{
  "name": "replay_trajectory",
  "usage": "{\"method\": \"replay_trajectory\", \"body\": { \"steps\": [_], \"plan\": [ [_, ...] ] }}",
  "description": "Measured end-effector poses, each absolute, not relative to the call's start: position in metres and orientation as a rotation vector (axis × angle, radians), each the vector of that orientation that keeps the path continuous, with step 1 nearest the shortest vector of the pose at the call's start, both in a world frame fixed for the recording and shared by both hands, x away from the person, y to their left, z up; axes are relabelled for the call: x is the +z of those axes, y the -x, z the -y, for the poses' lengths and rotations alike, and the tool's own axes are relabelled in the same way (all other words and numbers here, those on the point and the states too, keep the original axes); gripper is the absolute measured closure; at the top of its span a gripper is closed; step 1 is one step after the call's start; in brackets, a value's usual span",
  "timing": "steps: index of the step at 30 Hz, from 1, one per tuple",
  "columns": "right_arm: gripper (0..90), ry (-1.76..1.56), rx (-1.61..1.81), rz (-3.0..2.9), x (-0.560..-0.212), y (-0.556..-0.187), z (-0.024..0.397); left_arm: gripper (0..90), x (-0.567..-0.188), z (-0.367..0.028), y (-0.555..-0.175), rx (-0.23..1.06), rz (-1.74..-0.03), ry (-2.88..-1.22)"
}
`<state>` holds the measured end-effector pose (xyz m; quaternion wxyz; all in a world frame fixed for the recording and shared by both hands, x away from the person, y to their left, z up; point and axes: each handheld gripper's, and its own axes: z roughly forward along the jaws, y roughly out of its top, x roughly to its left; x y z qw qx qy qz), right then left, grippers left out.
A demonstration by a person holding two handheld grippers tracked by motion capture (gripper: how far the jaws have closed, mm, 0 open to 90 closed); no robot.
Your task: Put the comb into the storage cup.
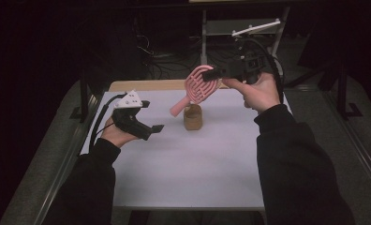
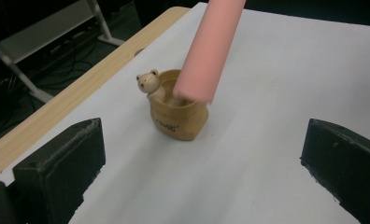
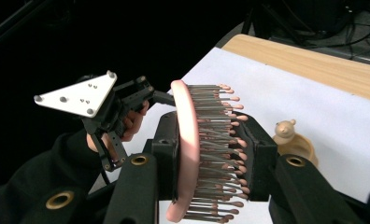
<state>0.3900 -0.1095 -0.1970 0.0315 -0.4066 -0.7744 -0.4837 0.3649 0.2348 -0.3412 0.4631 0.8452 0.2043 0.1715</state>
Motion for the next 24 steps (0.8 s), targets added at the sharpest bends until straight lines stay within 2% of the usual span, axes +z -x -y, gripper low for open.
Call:
{"method": "replay_trajectory", "body": {
  "steps": [13,24],
  "plan": [
    [63.2,1.347,-1.493,2.402,-0.175,-0.4,0.12,0.0,-0.347,-0.248,-0.361,0.435,-0.501,-2.024],
    [63.2,1.407,-1.47,2.413,-0.171,-0.406,0.129,0.0,-0.354,-0.266,-0.356,0.445,-0.536,-1.966]
  ]
}}
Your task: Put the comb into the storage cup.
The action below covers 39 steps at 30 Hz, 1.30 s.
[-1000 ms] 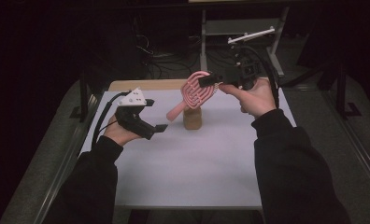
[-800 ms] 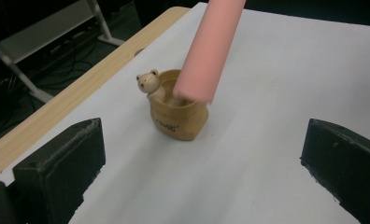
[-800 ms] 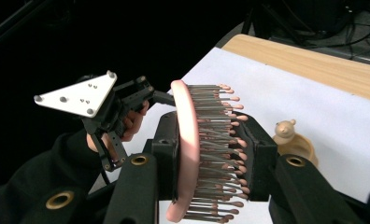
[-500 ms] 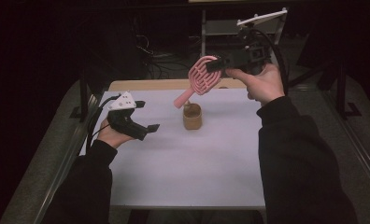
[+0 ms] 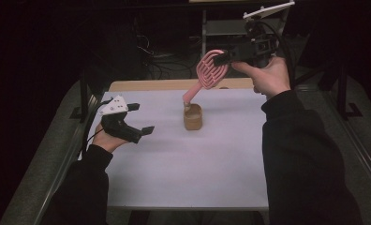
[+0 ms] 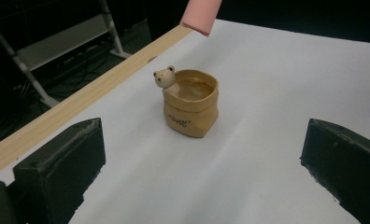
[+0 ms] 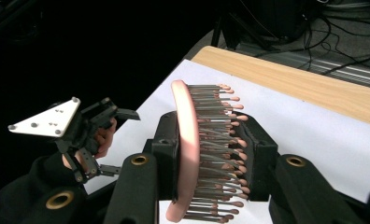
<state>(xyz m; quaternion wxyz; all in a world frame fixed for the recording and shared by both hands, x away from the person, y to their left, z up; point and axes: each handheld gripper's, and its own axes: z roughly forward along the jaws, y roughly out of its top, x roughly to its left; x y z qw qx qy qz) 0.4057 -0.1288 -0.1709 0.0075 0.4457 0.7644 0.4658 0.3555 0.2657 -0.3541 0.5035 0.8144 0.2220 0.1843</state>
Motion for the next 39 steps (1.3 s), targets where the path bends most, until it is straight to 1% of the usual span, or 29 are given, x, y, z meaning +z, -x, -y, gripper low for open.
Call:
{"method": "replay_trajectory", "body": {
  "steps": [9,22,32,39],
  "plan": [
    [63.1,-1.429,1.406,-2.378,-0.175,-0.413,0.134,0.0,-0.363,-0.287,-0.351,0.482,-0.588,-1.923],
    [63.2,-1.457,1.369,-2.379,-0.182,-0.424,0.14,0.0,-0.373,-0.316,-0.345,0.483,-0.656,-1.851],
    [63.2,-1.489,1.357,-2.381,-0.196,-0.431,0.144,0.0,-0.381,-0.33,-0.338,0.481,-0.685,-1.827],
    [63.1,-1.509,1.348,-2.398,-0.209,-0.436,0.143,0.0,-0.395,-0.342,-0.33,0.482,-0.716,-1.819]
  ]
}}
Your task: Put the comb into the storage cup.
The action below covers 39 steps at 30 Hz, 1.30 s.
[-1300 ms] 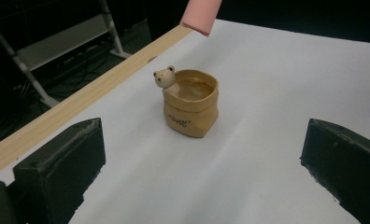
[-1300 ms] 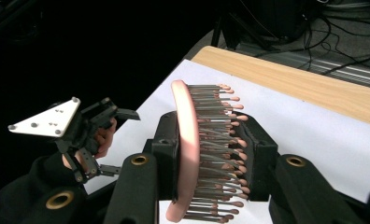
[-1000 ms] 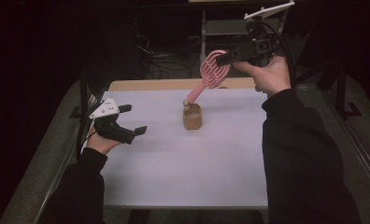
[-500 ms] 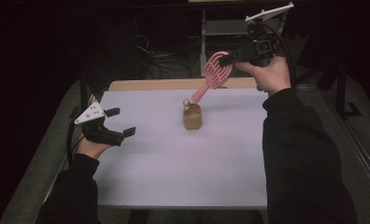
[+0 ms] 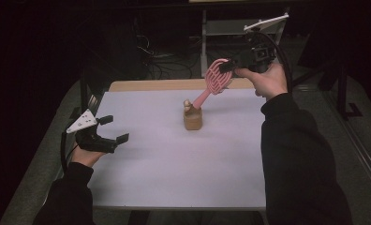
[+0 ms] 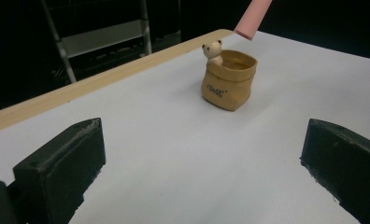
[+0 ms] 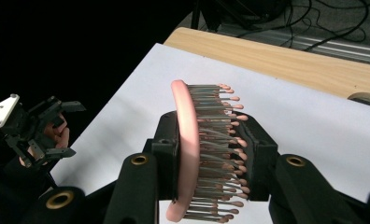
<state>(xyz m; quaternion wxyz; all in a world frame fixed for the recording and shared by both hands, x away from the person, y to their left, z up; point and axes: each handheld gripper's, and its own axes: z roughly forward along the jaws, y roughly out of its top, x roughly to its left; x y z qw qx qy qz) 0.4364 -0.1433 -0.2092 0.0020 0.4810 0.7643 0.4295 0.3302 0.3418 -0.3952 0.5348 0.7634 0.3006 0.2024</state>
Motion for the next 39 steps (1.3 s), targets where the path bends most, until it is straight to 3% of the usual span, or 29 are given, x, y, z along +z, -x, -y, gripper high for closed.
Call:
{"method": "replay_trajectory", "body": {
  "steps": [39],
  "plan": [
    [63.1,-1.573,1.274,-2.455,-0.26,-0.457,0.119,0.0,-0.443,-0.364,-0.309,0.443,-0.795,-1.798]
  ]
}}
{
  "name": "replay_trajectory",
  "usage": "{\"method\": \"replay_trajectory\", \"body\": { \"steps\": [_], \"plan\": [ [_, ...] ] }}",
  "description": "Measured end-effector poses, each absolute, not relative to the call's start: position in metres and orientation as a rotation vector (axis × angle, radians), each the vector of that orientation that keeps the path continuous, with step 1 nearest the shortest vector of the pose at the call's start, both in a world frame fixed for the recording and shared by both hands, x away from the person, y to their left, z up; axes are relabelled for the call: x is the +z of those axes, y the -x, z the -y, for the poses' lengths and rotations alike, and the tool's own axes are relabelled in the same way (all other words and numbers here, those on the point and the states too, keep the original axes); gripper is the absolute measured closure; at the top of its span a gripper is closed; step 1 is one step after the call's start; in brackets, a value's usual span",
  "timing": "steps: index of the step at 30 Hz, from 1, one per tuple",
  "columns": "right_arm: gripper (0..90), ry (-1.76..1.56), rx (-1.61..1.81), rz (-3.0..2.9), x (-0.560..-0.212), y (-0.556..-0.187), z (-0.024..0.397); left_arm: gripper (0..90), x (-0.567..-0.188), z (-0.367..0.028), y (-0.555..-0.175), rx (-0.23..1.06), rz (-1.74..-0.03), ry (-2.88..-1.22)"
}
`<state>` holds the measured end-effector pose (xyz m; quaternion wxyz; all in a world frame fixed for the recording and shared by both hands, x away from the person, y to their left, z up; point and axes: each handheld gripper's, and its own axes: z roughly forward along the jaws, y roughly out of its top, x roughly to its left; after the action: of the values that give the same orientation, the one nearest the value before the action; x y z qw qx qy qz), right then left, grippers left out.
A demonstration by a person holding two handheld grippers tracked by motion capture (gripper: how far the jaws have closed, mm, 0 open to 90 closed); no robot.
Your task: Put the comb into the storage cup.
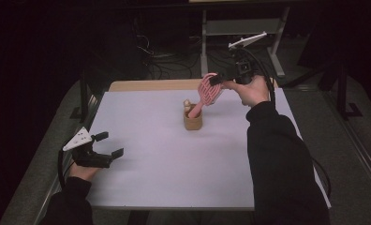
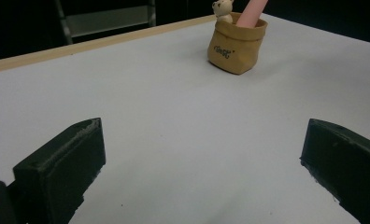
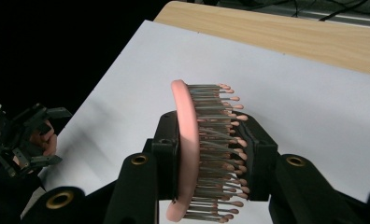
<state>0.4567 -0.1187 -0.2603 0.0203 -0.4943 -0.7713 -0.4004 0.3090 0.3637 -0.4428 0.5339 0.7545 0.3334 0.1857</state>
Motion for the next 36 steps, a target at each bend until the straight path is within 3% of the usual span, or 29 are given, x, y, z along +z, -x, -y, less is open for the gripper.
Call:
{"method": "replay_trajectory", "body": {
  "steps": [36],
  "plan": [
    [63.0,1.573,-1.246,2.332,-0.295,-0.467,0.111,0.0,-0.452,-0.367,-0.307,0.414,-0.806,-1.801]
  ]
}}
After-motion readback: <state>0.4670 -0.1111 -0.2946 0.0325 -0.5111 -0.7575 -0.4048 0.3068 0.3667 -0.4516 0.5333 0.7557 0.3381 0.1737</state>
